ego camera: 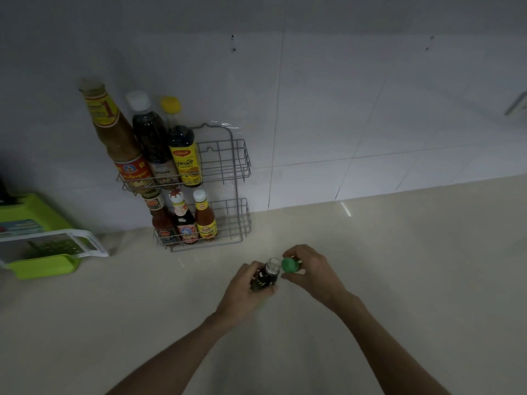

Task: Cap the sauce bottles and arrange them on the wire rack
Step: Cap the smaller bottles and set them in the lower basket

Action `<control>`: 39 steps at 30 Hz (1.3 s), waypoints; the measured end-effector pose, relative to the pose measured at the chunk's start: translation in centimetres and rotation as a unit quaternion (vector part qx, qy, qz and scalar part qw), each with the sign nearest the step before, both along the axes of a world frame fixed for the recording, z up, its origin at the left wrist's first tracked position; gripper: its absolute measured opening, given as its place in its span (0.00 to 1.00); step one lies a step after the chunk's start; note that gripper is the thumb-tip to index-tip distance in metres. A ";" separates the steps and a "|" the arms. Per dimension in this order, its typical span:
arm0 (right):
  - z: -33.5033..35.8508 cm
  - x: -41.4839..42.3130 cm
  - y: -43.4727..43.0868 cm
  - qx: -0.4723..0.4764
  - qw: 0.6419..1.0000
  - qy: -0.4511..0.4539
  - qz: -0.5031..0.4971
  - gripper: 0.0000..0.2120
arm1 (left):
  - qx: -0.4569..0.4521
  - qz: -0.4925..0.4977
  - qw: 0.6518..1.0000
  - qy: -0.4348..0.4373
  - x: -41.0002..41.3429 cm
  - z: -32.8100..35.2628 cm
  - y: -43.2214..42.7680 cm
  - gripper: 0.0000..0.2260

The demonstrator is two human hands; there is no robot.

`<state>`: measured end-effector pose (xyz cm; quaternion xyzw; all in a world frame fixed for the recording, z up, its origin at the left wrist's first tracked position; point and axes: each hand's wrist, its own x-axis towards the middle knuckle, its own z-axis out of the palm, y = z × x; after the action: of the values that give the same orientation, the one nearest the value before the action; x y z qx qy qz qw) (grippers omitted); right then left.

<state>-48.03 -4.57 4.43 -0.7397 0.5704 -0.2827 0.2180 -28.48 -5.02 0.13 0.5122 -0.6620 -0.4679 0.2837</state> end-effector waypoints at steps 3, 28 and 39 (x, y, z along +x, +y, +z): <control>2.2 1.1 -0.7 -0.047 0.993 0.056 0.088 0.21 | 0.005 0.017 1.000 0.016 1.9 1.1 -0.3 0.16; 11.8 7.5 -0.2 0.129 0.972 0.006 0.196 0.15 | 0.235 -0.100 0.945 0.206 9.1 8.2 3.8 0.19; 12.6 8.0 0.5 0.106 0.975 0.001 0.196 0.17 | 0.213 -0.082 0.951 0.210 9.6 8.9 4.3 0.16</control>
<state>-40.07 -4.06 17.05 -0.8100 0.4414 -0.1720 0.3457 -18.83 -0.75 9.02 0.3944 -0.5120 -0.7170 0.2610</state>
